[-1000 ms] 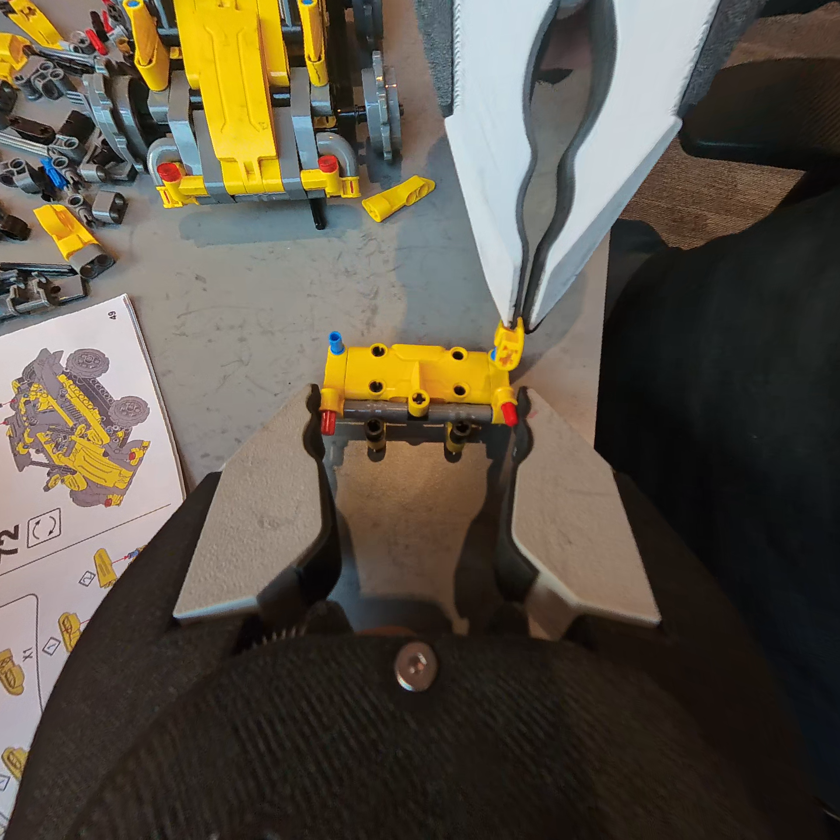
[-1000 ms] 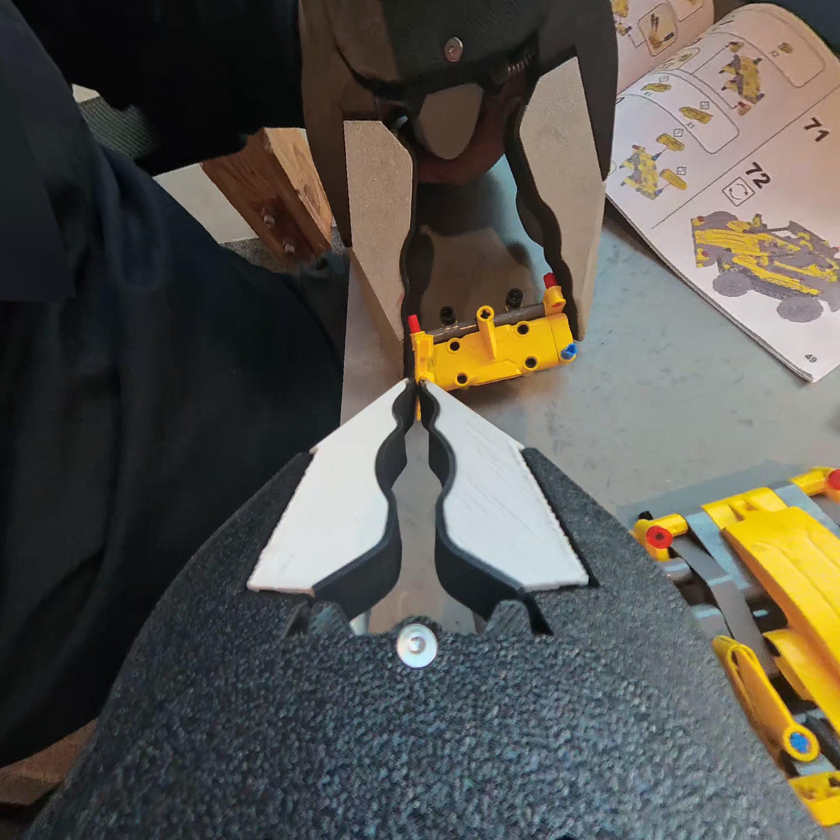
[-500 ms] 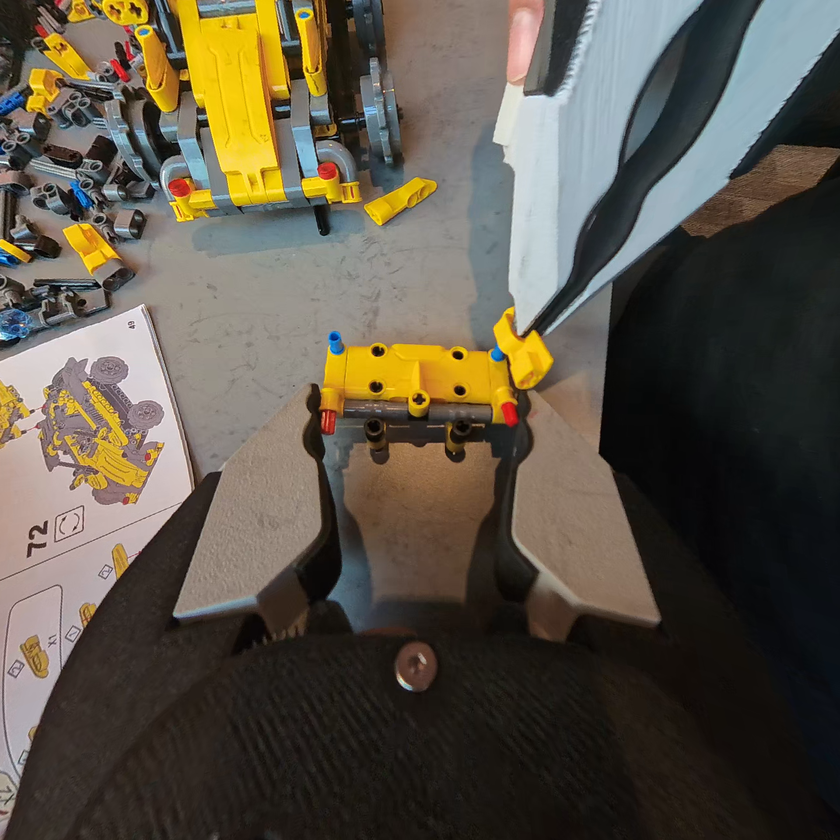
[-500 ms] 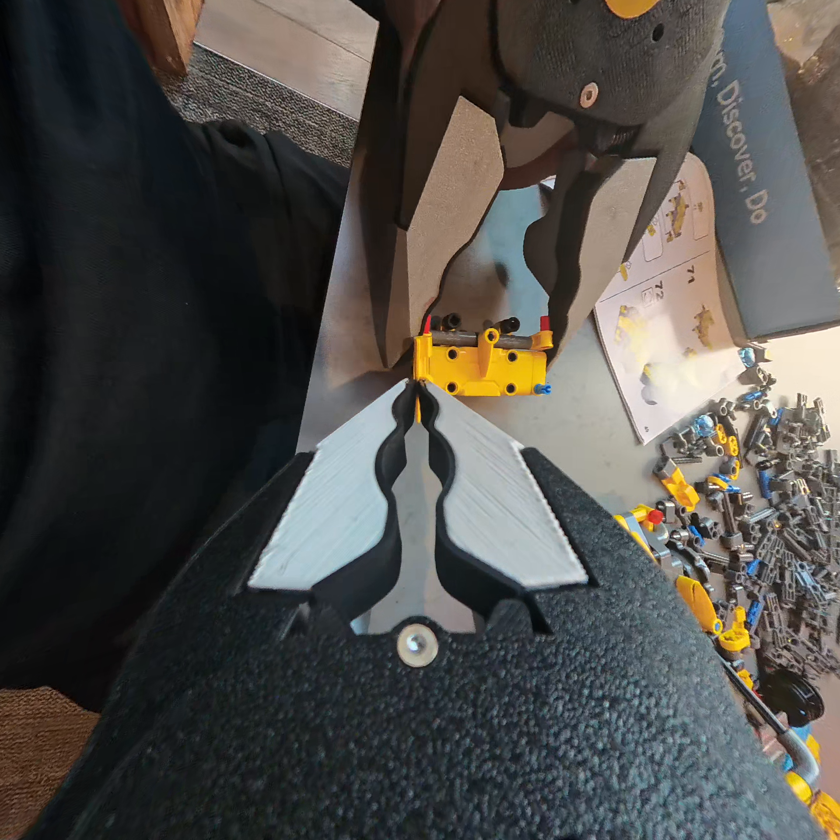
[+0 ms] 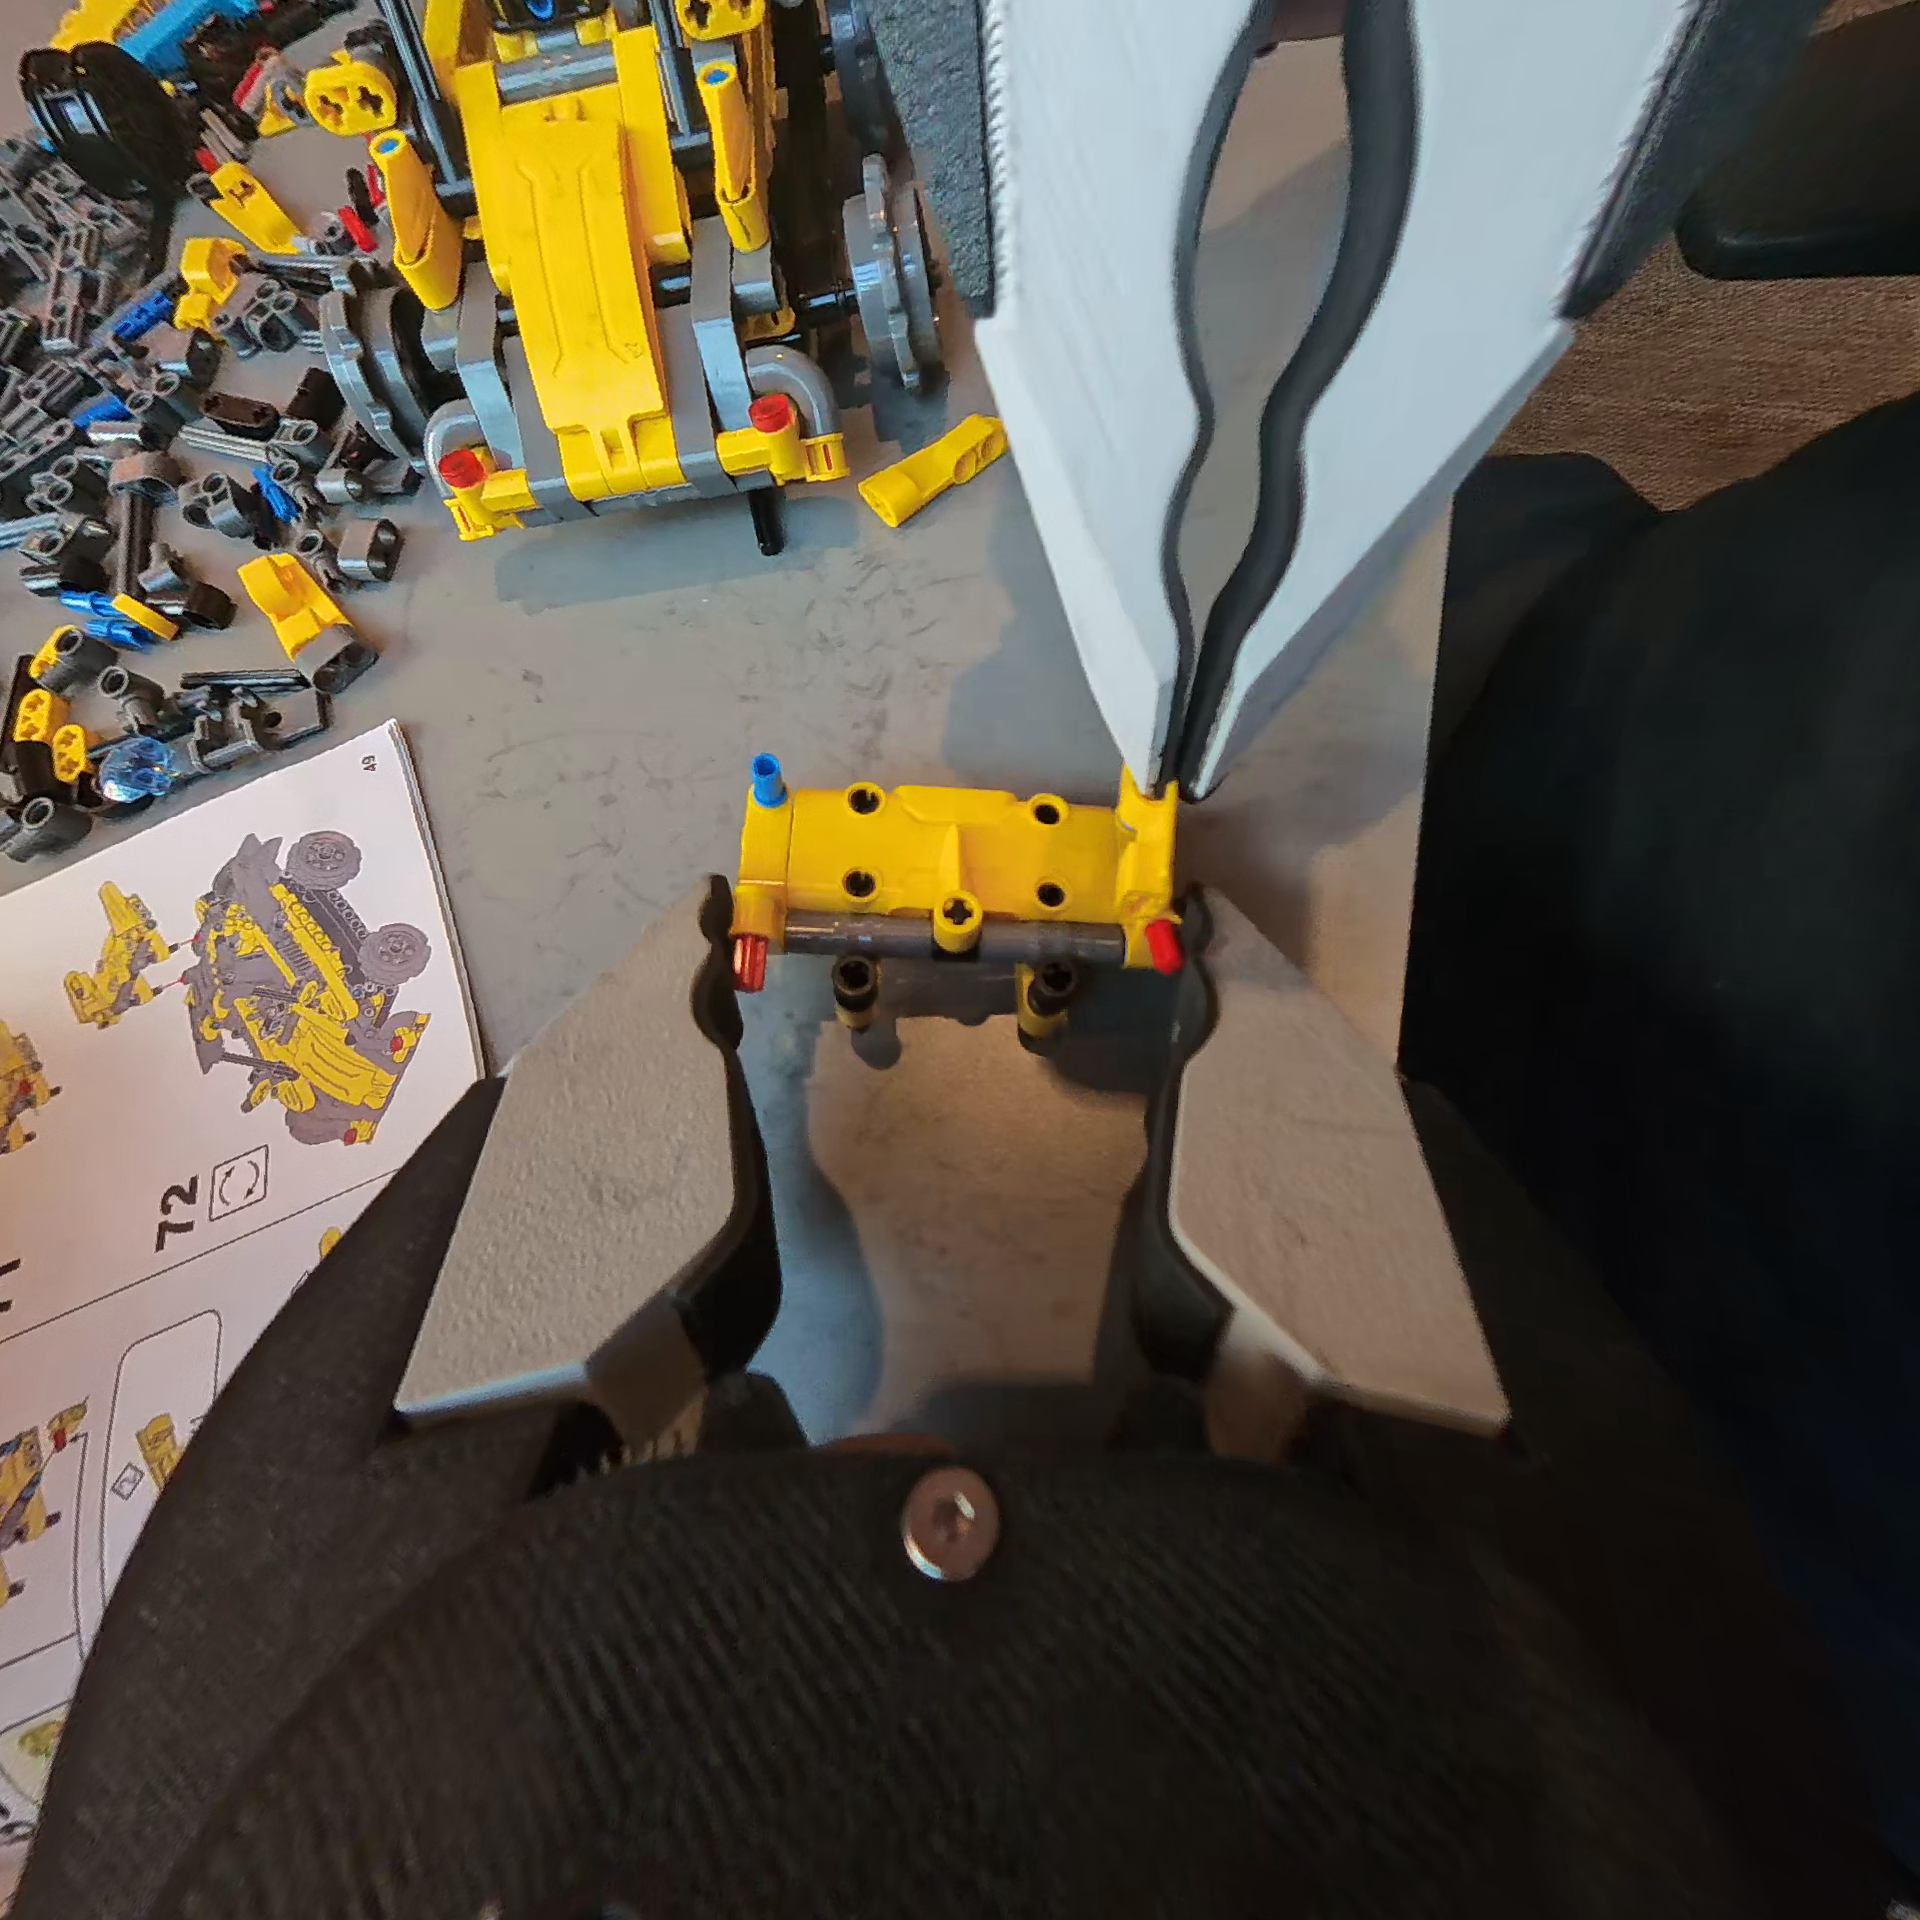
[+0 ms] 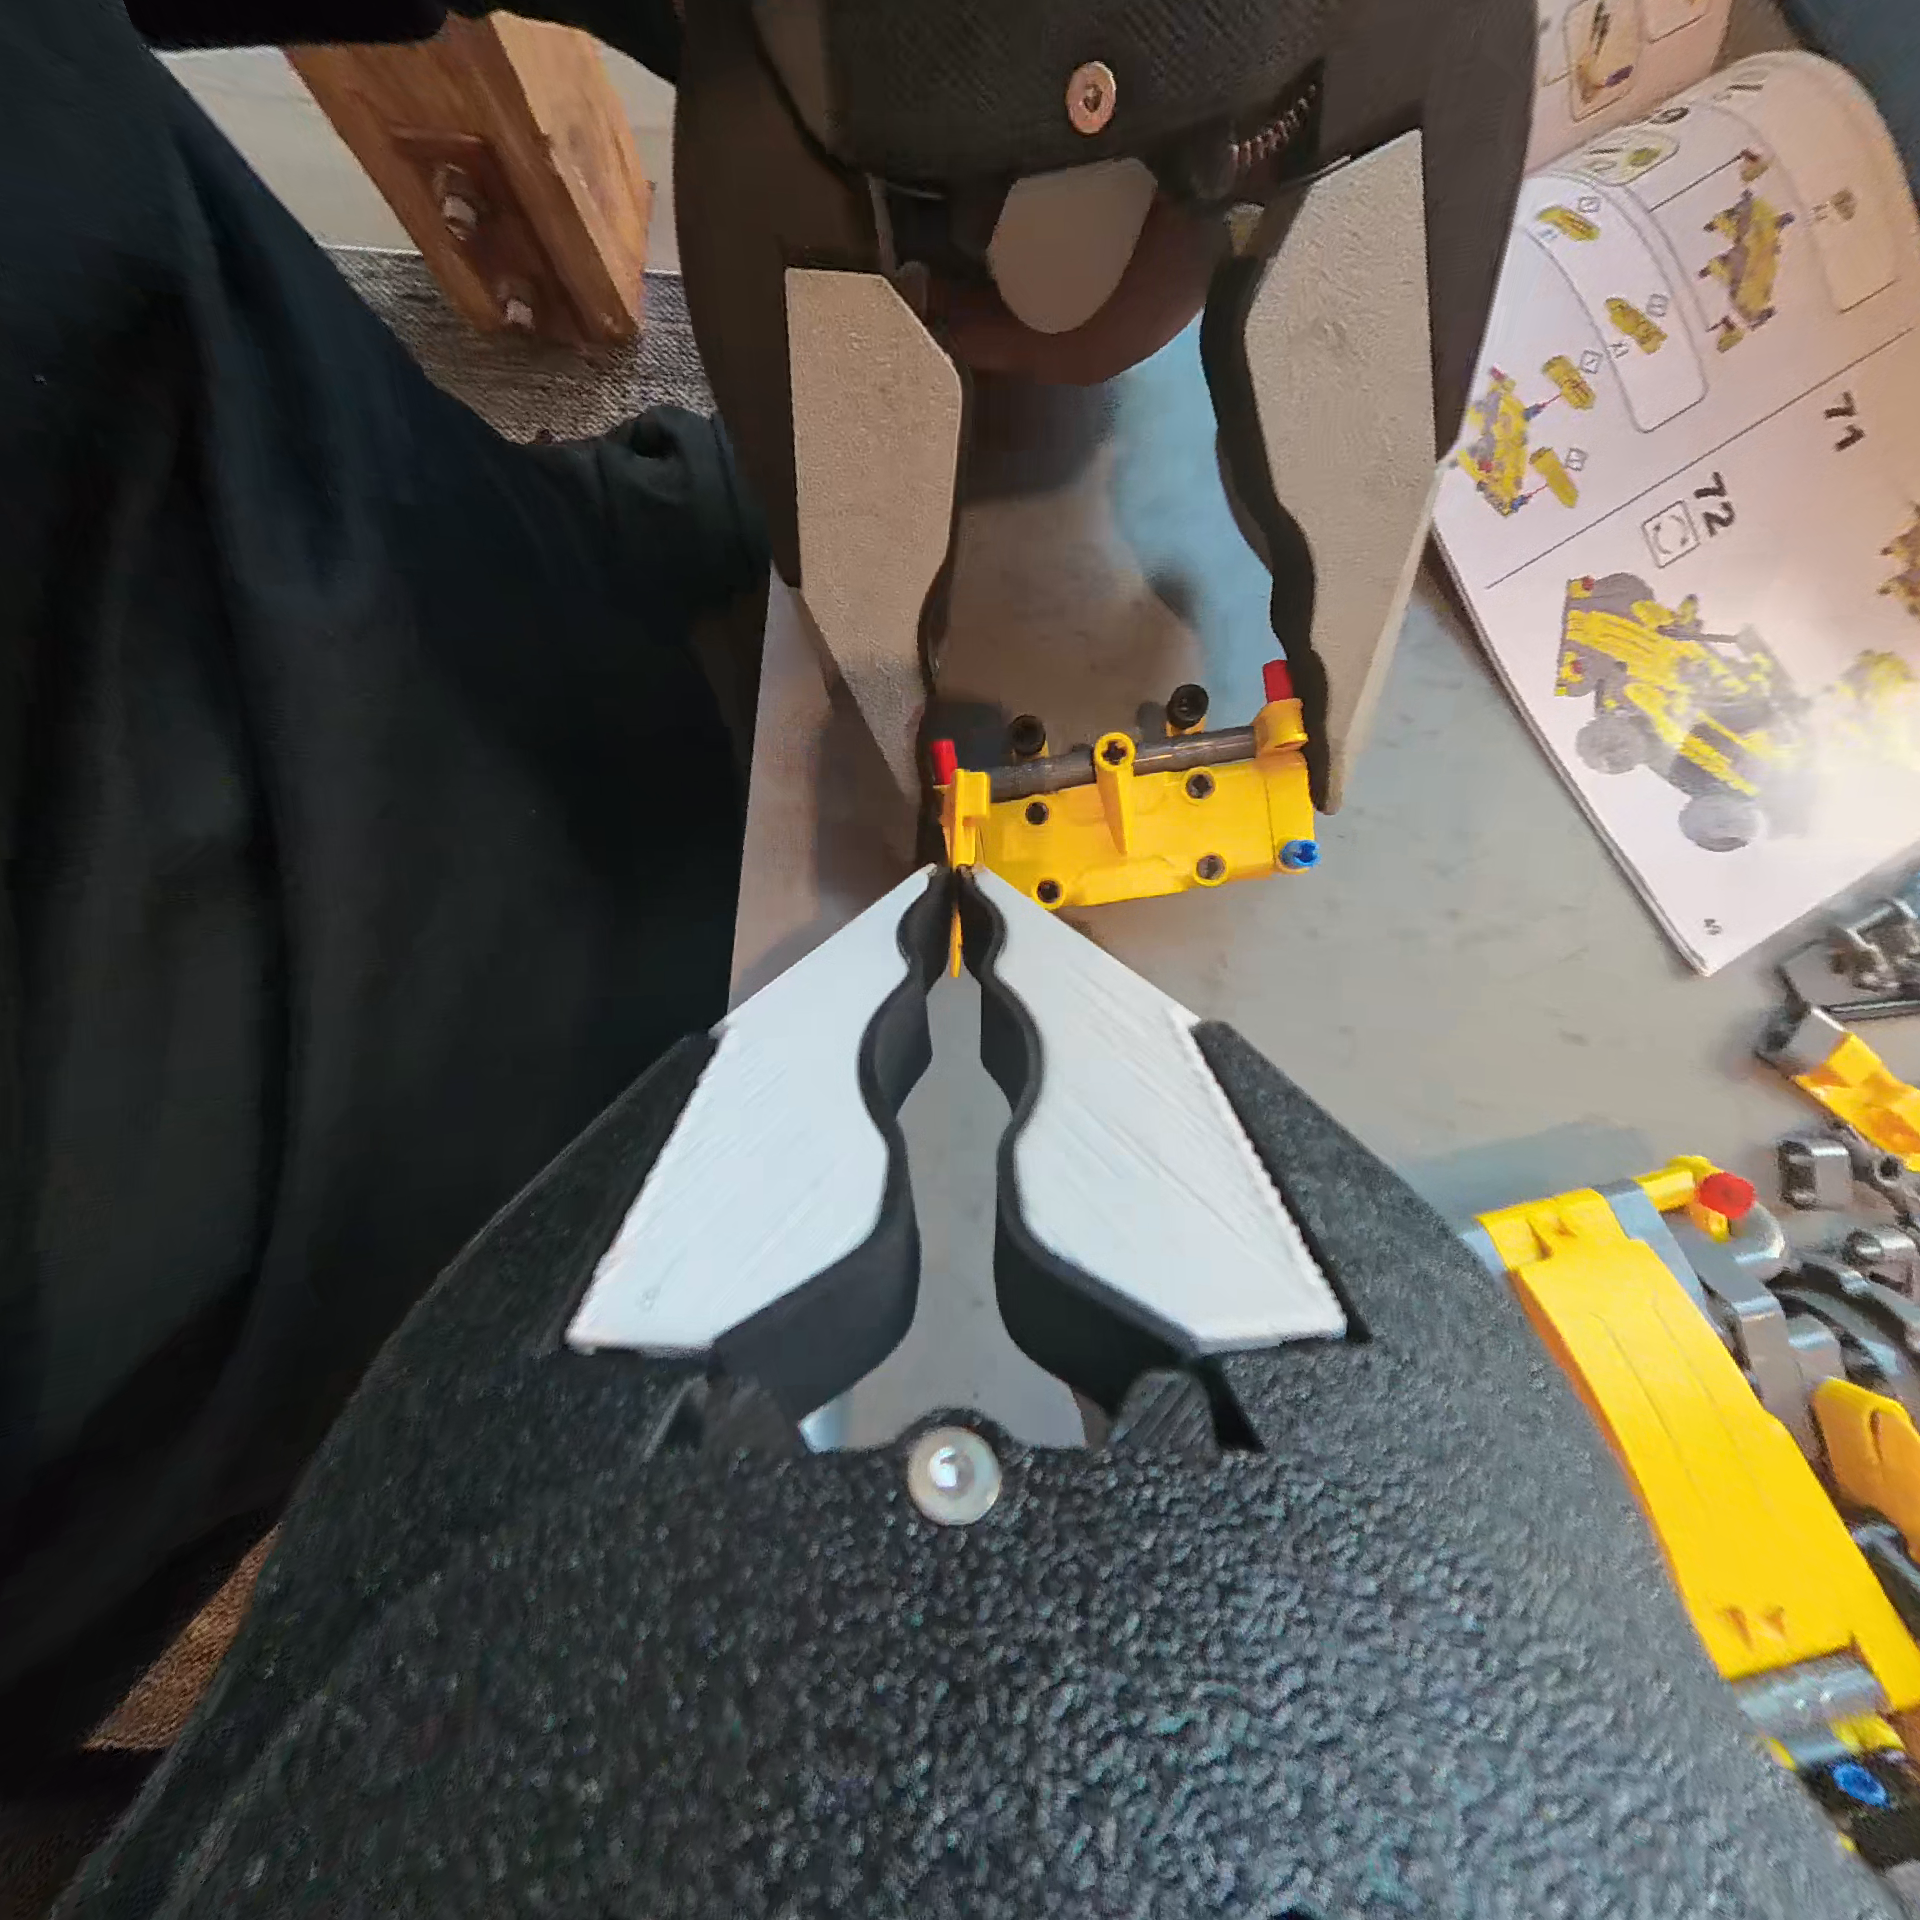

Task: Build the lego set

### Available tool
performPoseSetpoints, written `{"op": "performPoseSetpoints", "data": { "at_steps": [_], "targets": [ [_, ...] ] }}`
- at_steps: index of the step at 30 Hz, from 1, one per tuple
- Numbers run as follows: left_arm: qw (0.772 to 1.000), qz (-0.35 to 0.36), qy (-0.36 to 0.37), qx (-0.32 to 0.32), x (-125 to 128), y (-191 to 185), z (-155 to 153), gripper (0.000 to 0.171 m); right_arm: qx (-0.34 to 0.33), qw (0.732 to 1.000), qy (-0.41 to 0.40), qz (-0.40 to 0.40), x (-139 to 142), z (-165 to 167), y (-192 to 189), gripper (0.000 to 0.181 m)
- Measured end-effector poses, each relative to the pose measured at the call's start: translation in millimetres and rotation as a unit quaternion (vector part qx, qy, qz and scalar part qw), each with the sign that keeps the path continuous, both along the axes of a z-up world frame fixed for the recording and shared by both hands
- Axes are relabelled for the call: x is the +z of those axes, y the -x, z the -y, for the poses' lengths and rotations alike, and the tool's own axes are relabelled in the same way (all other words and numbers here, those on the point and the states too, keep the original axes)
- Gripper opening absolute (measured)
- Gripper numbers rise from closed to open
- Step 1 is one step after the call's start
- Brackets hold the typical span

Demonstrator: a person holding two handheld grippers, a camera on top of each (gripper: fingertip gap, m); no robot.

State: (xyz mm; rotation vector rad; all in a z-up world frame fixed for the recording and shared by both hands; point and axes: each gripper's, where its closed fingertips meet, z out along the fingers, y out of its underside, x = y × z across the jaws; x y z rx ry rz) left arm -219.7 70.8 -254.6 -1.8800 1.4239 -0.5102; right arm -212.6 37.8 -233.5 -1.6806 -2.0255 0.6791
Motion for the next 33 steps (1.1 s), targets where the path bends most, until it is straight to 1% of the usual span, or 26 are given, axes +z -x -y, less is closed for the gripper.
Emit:
{"op": "performPoseSetpoints", "data": {
  "at_steps": [2,7,12,18,23,26,29,33],
  "targets": [
    [1.000,0.000,0.001,-0.001,-0.1,0.2,-0.1,0.082,0.007,1.000,-0.004,0.001,-0.1,0.1,-0.5,0.001],
    [1.000,0.001,0.004,-0.002,-0.4,0.4,-0.1,0.082,0.030,0.996,-0.084,0.011,-0.2,0.7,-1.6,0.001],
    [1.000,0.001,0.006,0.000,-0.6,0.6,-0.4,0.082,0.039,0.992,-0.122,0.018,0.0,-0.4,-3.2,0.001],
    [1.000,-0.002,-0.001,0.002,-0.8,1.1,-2.0,0.082,0.089,0.981,-0.170,0.023,-0.1,-2.1,-2.6,0.002],
    [1.000,-0.003,-0.009,-0.001,-0.3,0.7,-2.0,0.082,0.139,0.975,-0.174,-0.003,-0.9,-1.2,-2.7,0.002],
    [1.000,-0.003,-0.013,0.000,0.1,2.0,-3.9,0.082,0.109,0.984,-0.142,-0.007,-1.4,-4.4,-0.7,0.002],
    [1.000,-0.003,-0.020,-0.002,0.6,1.9,-4.2,0.082,0.093,0.987,-0.132,-0.010,-2.4,-3.9,-1.2,0.002],
    [1.000,-0.003,-0.021,-0.001,0.9,2.0,-4.6,0.082,0.060,0.995,-0.072,-0.023,-2.7,-3.4,-0.7,0.001]
  ]
}}
